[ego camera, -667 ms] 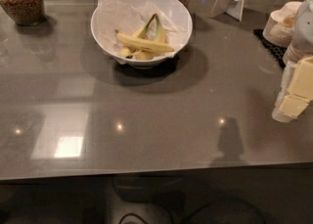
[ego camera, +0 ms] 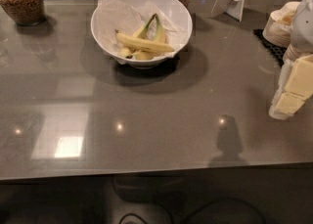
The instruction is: Pick banana from white bowl
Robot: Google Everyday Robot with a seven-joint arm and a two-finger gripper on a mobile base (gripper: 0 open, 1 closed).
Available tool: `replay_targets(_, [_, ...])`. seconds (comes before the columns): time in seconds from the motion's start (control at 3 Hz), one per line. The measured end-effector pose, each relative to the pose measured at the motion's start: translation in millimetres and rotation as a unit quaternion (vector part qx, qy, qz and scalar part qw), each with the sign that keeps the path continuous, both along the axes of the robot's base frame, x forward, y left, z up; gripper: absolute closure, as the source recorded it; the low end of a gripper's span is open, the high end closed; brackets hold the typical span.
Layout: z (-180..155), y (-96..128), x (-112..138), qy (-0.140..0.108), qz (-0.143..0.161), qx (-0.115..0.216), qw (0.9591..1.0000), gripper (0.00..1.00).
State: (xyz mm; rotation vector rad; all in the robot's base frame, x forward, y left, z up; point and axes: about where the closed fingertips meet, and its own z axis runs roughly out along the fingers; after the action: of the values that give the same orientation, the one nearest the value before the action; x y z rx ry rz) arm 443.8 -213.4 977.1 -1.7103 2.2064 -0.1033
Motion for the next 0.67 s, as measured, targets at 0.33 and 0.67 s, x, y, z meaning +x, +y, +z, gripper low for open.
replay_targets(0.33, [-2.7,17.7,24.3,-0.036,0.023,0.033,0.9985,0.00])
replay_targets(0.67, [5.7,55.5,70.9,-0.095,0.066,0.081,0.9900,0.00])
